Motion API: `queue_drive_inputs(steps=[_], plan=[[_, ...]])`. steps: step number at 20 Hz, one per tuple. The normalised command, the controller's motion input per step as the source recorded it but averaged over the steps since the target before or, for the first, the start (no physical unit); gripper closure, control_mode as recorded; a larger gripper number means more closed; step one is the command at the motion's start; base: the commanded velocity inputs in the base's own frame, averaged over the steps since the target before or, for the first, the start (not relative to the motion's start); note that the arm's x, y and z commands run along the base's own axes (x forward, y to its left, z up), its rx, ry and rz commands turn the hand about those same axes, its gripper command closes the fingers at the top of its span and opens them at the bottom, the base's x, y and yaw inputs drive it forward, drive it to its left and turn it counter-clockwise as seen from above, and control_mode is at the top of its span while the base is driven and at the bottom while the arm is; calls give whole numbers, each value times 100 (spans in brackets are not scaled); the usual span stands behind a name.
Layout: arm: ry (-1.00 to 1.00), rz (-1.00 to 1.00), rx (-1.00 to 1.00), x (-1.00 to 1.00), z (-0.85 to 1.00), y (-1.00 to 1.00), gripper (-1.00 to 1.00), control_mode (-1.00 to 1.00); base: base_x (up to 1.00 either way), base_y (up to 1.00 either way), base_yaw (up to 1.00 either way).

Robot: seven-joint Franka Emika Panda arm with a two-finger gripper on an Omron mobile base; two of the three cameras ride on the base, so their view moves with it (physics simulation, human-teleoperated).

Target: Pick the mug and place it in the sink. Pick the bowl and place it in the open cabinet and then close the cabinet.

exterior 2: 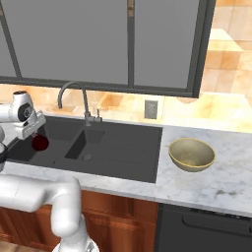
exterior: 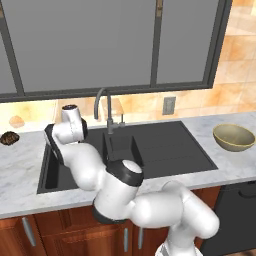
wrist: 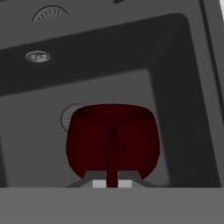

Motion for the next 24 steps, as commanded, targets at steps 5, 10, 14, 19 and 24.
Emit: queue_drive_inputs(steps=[5, 10, 14, 19, 24], plan=[[0, 0, -4, 1, -25, -4, 100, -100, 0, 0, 0], [0, 0, 0, 0, -48, -11, 100, -100, 0, 0, 0], [0, 0, 0, -1, -44, -24, 100, -100, 0, 0, 0], [0, 0, 1, 0, -37, -35, 100, -100, 0, 0, 0], [0, 0, 0, 0, -45, -23, 100, -100, 0, 0, 0]])
